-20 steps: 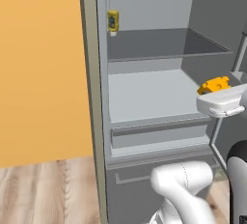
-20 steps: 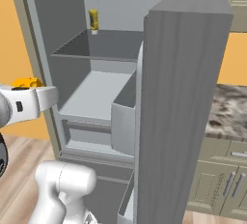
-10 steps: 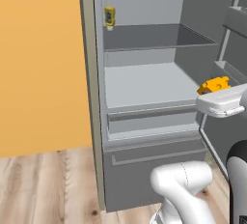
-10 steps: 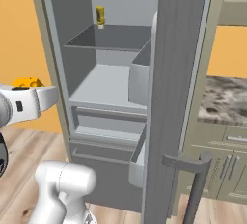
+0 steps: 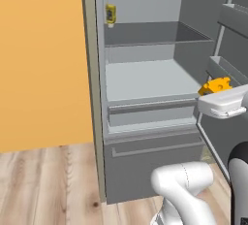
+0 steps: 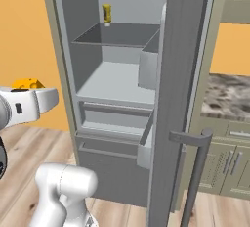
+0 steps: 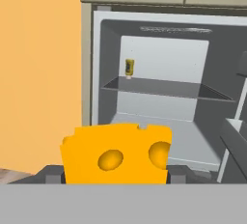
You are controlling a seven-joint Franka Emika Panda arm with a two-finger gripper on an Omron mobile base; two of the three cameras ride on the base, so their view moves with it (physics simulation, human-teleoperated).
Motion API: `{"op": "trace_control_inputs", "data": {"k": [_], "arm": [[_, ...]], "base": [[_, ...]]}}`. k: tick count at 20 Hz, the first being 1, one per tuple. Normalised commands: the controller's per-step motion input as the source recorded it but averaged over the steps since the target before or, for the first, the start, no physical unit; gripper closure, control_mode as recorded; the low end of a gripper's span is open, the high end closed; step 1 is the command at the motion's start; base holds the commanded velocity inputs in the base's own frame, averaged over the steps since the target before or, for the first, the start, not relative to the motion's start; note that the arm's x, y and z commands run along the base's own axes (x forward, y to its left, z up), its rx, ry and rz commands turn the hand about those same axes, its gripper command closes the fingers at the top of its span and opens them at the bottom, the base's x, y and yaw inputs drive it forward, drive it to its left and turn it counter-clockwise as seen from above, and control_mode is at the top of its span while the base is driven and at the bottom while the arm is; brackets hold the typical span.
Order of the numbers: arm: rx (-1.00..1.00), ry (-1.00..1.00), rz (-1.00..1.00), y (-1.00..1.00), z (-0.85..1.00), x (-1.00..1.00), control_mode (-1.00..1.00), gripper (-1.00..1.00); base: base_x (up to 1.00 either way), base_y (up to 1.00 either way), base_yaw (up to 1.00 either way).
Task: Pick the cheese from the fridge and the cheese grater from the cabinet and place them next to the salad bowl.
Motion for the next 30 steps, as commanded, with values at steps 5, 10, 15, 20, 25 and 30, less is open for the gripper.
{"op": "trace_control_inputs", "data": {"k": [5,10,15,20,25,30], "arm": [[0.00,0.00,0.00,0.00,0.00,0.00,1.00,1.00],[0.00,0.00,0.00,0.00,0.00,0.00,1.00,1.00],[0.00,0.00,0.00,0.00,0.00,0.00,1.00,1.00],[0.00,0.00,0.00,0.00,0.00,0.00,1.00,1.00],[0.00,0.00,0.00,0.00,0.00,0.00,1.00,1.00],[0.00,0.00,0.00,0.00,0.00,0.00,1.00,1.00]], "base": [[-0.87,0.31,-0.09],[-0.54,0.56,-0.19],[0.05,0.99,-0.18],[0.11,1.00,-0.18],[-0.57,0.36,-0.38],[-0.71,0.00,-0.56]]}}
